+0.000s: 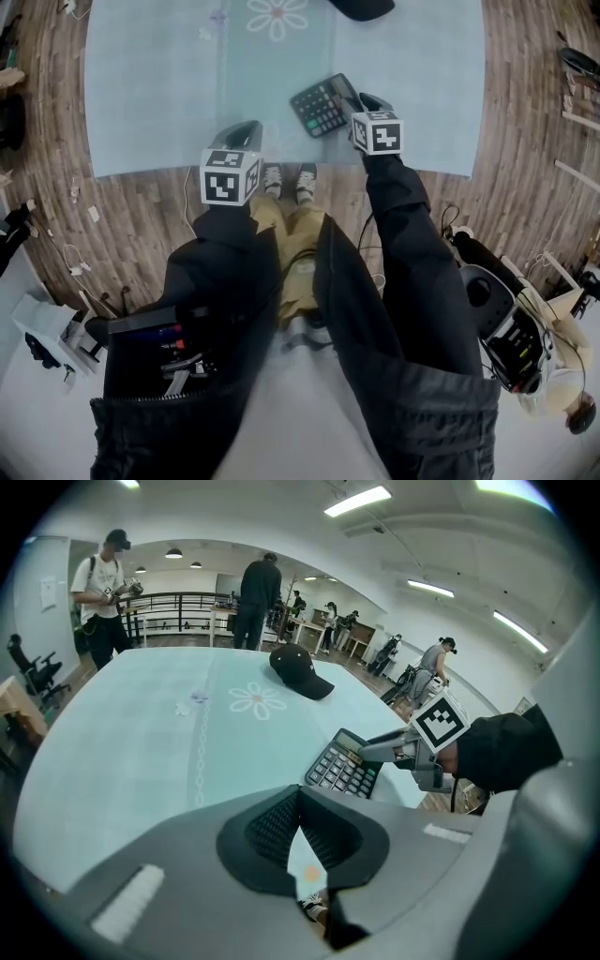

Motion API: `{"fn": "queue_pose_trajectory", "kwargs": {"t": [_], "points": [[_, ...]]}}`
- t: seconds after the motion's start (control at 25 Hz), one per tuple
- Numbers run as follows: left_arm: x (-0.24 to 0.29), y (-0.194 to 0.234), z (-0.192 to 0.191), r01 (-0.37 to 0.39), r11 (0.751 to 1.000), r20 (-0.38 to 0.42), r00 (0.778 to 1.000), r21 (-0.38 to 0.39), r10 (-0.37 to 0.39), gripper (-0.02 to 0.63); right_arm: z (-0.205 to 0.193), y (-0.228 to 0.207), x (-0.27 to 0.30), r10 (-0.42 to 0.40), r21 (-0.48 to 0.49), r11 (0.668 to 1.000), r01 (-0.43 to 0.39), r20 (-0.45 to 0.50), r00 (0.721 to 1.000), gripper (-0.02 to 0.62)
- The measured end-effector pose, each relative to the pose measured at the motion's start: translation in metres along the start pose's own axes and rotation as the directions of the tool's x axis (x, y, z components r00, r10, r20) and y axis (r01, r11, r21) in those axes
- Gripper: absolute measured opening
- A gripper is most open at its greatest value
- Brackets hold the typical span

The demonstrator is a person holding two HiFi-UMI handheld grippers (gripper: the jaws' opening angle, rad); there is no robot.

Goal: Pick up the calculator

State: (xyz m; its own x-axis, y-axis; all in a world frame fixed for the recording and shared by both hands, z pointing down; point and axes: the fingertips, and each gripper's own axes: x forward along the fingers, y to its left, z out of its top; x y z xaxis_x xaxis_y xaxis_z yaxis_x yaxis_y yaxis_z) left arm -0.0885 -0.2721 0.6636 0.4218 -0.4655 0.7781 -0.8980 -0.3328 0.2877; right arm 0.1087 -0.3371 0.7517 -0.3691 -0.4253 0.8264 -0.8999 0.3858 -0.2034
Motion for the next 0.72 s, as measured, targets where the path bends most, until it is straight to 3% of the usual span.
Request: {"fn": "queue_pose_trajectory", "kwargs": {"t": [0.16,0.44,0.72], "points": [[0.016,-0.008,0.004,0.0,1.0,-0.01,1.0,-0.005,0.0,-0.002,-0.002,-0.02,0.008,0.059,0.073,0.996,-0.06,0.008,0.998,0.144],[0.012,-0.014,0.009,0.008,1.0,0.008,1.0,0.002,-0.008,-0.002,0.001,-0.009,-0.01,0.121,0.174,0.977,-0.124,0.025,0.992,0.08],[-0.004,-0.03,0.031,0.024,0.999,0.083,0.996,0.029,-0.027,-0.002,0.018,0.028,-0.042,0.134,0.182,0.971,-0.153,0.109,0.985,0.041]]}}
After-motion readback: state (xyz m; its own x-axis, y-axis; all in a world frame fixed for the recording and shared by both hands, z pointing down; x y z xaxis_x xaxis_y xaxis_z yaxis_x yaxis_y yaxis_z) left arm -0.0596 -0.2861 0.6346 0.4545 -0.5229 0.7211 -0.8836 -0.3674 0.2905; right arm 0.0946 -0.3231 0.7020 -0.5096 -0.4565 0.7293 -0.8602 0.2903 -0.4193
